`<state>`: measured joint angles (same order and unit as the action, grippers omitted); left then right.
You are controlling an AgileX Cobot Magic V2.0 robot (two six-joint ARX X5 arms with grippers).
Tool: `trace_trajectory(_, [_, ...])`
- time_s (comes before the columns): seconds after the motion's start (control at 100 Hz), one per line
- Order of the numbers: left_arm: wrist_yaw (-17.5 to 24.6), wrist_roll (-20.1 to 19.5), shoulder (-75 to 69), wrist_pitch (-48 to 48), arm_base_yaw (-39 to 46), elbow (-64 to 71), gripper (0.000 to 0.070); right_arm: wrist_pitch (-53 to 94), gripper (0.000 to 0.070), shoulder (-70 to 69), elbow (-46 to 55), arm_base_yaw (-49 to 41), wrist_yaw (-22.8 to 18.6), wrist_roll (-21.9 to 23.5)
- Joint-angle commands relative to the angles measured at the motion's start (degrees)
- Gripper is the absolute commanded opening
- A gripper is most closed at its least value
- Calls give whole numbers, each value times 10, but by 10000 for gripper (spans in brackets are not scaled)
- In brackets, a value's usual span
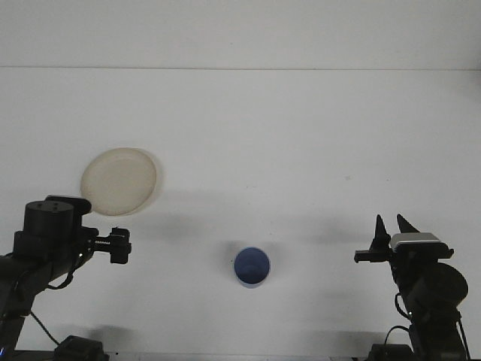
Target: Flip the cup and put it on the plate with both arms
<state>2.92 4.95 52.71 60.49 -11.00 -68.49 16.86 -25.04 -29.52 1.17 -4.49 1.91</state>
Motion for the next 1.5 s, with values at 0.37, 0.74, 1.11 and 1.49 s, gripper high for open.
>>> trace_trajectory(0.37, [4,68,196,-42,-260,-113,543,-6,276,-1,-3,-1,0,7])
trace_trajectory(0.74, [19,71,339,-88,-393,-153,543,-6,277,-1,-3,-1,0,7])
trace_trajectory(1.11, [18,66,436,-103,-412,-156,543,-6,277,-1,-3,-1,0,7])
trace_trajectory(1.49, [18,59,486,-99,-412,-156,355,-5,277,-1,-3,-1,0,7])
